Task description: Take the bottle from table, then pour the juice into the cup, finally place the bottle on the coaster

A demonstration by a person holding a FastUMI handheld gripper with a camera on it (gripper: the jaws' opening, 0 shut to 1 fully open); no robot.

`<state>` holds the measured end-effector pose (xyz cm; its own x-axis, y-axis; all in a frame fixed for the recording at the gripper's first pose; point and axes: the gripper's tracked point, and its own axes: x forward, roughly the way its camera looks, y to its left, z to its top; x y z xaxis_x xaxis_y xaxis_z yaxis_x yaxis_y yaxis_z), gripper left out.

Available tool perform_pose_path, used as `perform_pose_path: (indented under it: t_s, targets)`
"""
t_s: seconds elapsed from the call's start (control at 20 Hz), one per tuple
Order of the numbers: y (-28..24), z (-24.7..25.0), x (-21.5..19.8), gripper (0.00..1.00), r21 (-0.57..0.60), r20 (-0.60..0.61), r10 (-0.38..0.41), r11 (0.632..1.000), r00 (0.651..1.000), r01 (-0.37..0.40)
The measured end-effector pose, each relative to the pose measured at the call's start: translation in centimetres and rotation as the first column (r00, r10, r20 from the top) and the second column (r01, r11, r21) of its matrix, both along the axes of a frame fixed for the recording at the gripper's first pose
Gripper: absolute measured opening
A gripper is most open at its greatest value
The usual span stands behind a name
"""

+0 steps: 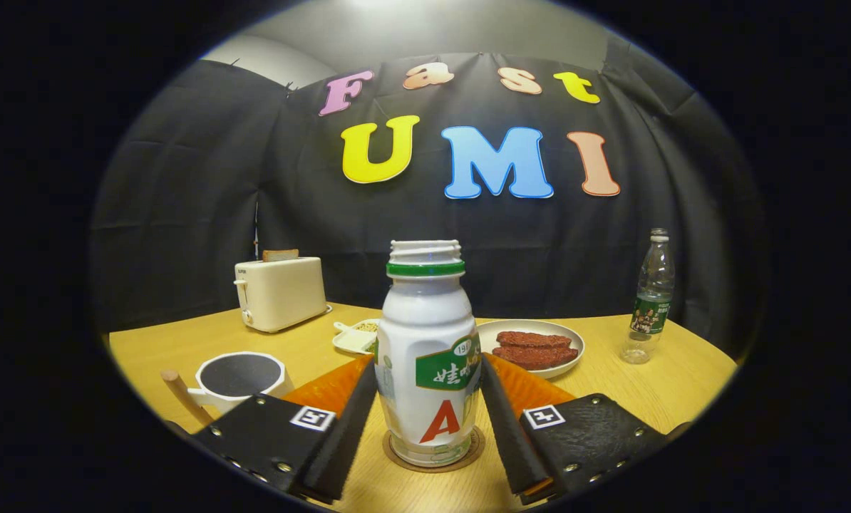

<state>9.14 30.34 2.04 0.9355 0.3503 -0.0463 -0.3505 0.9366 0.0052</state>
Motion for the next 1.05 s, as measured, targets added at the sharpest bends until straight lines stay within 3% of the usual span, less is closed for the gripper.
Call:
perform_pose_path:
  t_s: [0.05,0.35,0.7,1.05]
  targets:
    - [0.2,0.9,0.1,0.99,0.008,0.015,-0.002,1.000,1.000,0.002]
    - [-0.8,5.3,-1.6,0.98,0.036,0.134,-0.031,0.999,0.990,0.026]
    - [-1.7,13.5,-5.6,0.98,0.080,0.301,-0.016,0.997,0.954,-0.009]
    - [-7.6,15.9,-7.1,0.98,0.103,0.353,-0.092,0.993,0.931,0.059]
